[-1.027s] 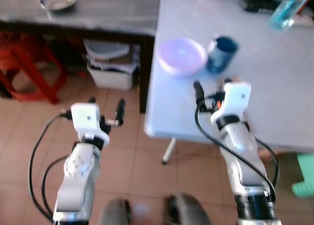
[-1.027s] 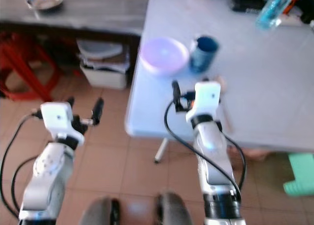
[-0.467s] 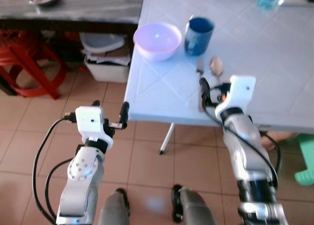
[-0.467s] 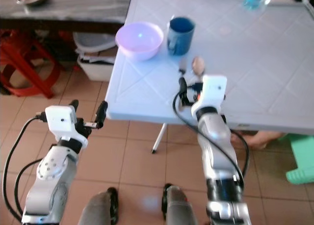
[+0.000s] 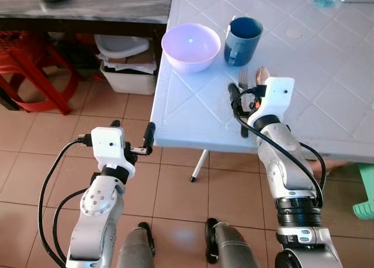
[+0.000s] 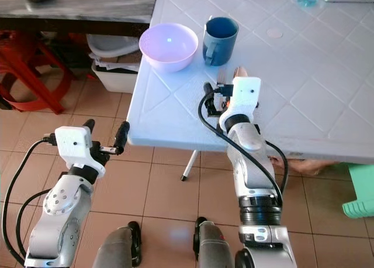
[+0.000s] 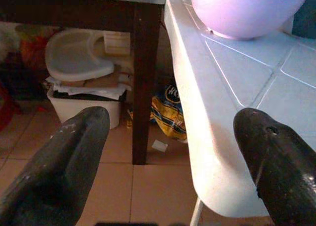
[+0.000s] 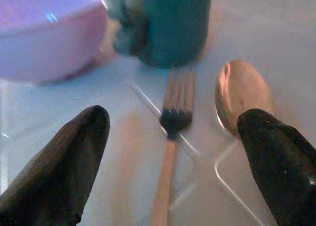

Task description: Setting the table

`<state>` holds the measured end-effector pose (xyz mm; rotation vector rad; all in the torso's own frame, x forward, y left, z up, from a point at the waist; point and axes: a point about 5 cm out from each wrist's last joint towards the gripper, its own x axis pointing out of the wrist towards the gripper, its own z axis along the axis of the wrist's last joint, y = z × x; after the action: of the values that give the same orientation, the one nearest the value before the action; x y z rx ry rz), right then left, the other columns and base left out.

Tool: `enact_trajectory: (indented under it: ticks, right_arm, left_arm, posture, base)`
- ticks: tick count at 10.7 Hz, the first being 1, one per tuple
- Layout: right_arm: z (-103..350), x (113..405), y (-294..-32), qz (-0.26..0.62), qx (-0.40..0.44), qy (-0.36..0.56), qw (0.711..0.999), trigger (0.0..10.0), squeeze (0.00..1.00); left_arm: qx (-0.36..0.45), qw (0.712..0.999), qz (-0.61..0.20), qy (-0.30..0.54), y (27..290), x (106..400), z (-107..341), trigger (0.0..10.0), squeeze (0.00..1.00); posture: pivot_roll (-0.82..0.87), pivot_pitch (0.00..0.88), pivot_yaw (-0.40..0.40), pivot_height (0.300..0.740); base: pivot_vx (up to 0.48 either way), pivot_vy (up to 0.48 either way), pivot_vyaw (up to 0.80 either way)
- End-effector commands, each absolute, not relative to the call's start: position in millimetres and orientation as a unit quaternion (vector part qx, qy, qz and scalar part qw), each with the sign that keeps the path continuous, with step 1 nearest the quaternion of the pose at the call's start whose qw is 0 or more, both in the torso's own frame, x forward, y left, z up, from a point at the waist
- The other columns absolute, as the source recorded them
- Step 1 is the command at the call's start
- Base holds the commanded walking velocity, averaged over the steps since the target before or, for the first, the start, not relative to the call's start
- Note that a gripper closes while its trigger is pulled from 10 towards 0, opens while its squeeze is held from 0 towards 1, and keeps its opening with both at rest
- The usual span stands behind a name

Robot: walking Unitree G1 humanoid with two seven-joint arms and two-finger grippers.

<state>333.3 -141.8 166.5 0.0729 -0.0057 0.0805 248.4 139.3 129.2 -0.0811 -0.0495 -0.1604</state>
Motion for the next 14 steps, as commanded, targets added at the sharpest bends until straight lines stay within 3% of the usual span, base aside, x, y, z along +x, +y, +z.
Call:
enact_trajectory:
  ticks: [1, 3, 4, 5, 6, 11, 13, 14]
  right_arm:
    - [161.8, 333.1, -140.5, 0.038, 0.036, 0.016, 0.998, 10.0, 0.00]
    - [157.1, 337.3, -137.9, 0.053, 0.036, 0.043, 0.997, 10.0, 0.00]
    - [159.4, 339.1, -136.5, 0.059, 0.034, 0.042, 0.997, 8.5, 0.00]
    - [163.6, 341.3, -133.2, 0.068, 0.035, 0.046, 0.996, 0.5, 0.00]
    - [161.4, 340.4, -132.1, 0.073, 0.037, 0.060, 0.995, 0.0, 0.00]
    - [137.0, 335.8, -138.5, 0.082, 0.066, 0.158, 0.982, 0.0, 0.00]
    - [131.1, 336.7, -145.5, 0.085, 0.063, 0.183, 0.977, 0.0, 0.00]
    - [126.6, 337.9, -153.1, 0.075, 0.073, 0.201, 0.974, 0.0, 0.00]
  left_arm:
    - [-0.035, 0.996, -0.081, -0.019, 140.0, 244.3, 128.2, 10.0, 0.00]
    - [-0.036, 0.996, -0.083, -0.016, 139.0, 244.0, 127.4, 10.0, 0.00]
    - [-0.037, 0.996, -0.083, -0.017, 138.7, 244.1, 127.5, 10.0, 0.00]
    - [-0.037, 0.996, -0.082, -0.017, 138.8, 244.2, 127.6, 10.0, 0.00]
    - [-0.037, 0.996, -0.081, -0.016, 138.7, 243.2, 127.2, 10.0, 0.00]
    - [-0.039, 0.995, -0.090, -0.009, 137.0, 242.2, 125.1, 10.0, 0.00]
    - [-0.054, 0.990, -0.130, -0.006, 130.7, 237.7, 124.9, 10.0, 0.00]
    - [-0.058, 0.978, -0.199, -0.007, 120.5, 229.3, 127.2, 10.0, 0.00]
  posture:
    - [0.03, 0.283, 0.018, 0.740]
    - [0.02, 0.286, 0.017, 0.740]
    - [0.02, 0.287, 0.015, 0.740]
    - [0.02, 0.287, 0.012, 0.740]
    - [0.03, 0.289, 0.008, 0.740]
    - [0.02, 0.295, 0.006, 0.740]
    - [0.02, 0.295, 0.003, 0.740]
    - [0.02, 0.296, 0.003, 0.740]
  base:
    - [0.000, 0.000, 0.00]
    - [0.000, 0.000, 0.00]
    - [0.000, 0.000, 0.00]
    - [0.000, 0.000, 0.00]
    - [0.000, 0.000, 0.00]
    - [0.000, 0.000, 0.00]
    - [0.000, 0.000, 0.00]
    - [0.000, 0.000, 0.00]
